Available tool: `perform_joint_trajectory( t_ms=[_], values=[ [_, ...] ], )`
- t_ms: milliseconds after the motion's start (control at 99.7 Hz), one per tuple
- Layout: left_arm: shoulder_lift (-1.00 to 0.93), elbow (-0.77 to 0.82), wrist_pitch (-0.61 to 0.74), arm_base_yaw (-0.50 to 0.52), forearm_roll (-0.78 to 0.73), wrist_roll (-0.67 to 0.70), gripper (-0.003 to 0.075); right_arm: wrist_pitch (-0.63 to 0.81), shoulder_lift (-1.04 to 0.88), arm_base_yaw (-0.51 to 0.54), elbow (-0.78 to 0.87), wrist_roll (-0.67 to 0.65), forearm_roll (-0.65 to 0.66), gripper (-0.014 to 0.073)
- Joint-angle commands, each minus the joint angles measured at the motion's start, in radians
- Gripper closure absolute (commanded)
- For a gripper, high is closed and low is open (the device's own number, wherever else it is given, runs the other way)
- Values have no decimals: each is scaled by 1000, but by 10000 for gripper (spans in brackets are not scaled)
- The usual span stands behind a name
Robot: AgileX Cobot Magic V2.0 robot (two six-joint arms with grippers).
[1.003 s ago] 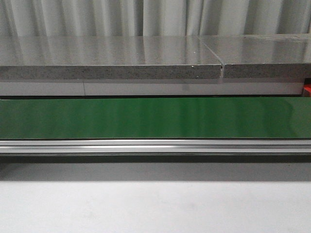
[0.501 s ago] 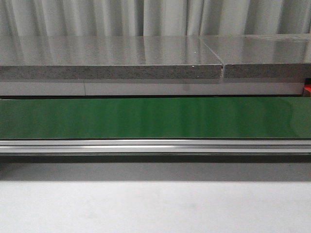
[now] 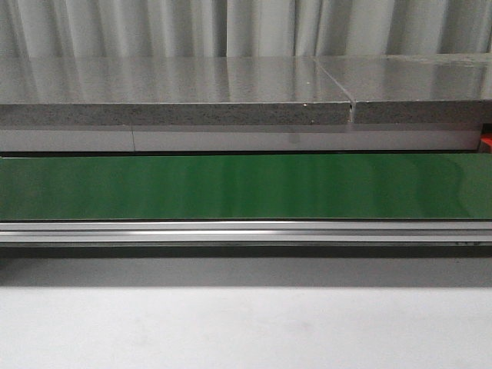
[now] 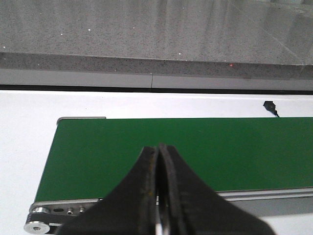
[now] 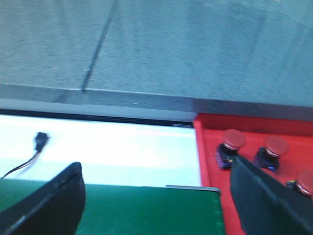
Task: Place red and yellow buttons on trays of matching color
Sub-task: 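Raise the right gripper away from the trays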
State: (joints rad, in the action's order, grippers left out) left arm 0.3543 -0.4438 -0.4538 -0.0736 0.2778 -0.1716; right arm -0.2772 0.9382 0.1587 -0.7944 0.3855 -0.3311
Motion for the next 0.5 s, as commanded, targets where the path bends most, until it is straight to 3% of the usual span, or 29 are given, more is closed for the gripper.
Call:
perform_joint_trajectory(
  t_ms=[0,120,221,361,491],
  values=[
    [8,-29,72,-7,18,2,739,47,-76,-28,7,18,-7,-8],
    [8,-29,72,-7,18,2,739,43,-182,-38,87,18,-7,0],
    [8,-29,72,-7,18,2,739,27,-286,-38,171,22,-3,58],
    [8,-29,72,-7,18,2,739,-23,-427,-38,265,23,-3,225],
    [8,-29,72,-7,18,2,739,-51,-519,-38,318,23,-3,447]
  ],
)
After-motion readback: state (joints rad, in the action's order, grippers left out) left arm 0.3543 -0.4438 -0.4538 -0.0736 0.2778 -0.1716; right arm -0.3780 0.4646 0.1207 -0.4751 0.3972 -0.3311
